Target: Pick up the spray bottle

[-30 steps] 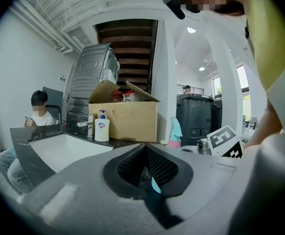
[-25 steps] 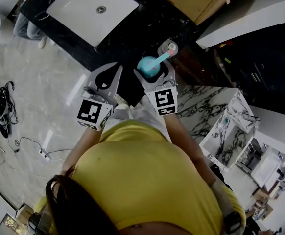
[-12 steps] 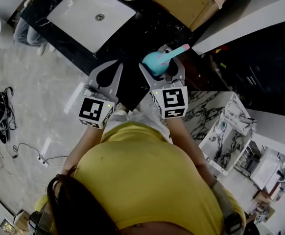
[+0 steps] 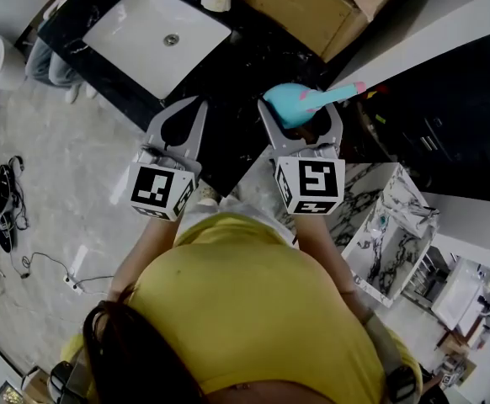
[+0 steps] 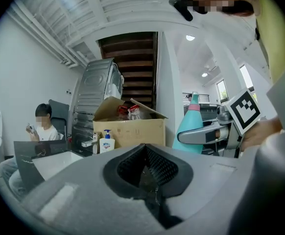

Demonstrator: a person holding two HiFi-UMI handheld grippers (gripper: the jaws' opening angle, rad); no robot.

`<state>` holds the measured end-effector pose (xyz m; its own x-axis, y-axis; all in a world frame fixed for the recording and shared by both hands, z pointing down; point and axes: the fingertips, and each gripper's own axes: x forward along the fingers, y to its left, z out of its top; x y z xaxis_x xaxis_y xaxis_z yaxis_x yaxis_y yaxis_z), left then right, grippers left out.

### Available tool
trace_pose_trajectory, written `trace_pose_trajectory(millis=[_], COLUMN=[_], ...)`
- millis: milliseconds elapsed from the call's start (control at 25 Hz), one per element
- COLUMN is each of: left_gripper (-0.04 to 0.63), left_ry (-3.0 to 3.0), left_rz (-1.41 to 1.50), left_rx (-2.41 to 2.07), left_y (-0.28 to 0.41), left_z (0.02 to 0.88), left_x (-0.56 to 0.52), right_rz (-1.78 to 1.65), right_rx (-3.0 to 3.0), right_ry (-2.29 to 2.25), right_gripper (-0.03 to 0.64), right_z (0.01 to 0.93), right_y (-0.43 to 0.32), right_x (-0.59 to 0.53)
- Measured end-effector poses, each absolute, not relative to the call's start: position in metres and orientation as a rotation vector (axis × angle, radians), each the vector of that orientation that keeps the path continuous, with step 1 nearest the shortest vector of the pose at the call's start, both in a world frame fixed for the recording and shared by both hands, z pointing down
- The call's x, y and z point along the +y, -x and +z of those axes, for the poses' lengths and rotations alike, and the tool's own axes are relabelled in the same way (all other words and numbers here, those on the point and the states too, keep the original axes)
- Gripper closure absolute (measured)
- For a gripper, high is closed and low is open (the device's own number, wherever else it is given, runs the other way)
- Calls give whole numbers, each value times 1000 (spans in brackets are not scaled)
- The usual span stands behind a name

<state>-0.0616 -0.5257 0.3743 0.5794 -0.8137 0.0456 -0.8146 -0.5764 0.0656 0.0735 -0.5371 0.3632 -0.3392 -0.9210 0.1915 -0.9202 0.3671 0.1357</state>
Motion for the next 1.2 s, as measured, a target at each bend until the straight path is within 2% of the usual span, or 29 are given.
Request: trace_pose_trajectory(millis=[1200], left_gripper=[591], left_ry=[-2700], left_rz=[41], left_rx=[-1468], left_y=[79], left_z=[365], left_x=[-531], right_rz=[46], right_rx=[-2357], right_ry=[-1650], right_gripper=[239], right_z=[372], right_y=[-75], right_x=[-541])
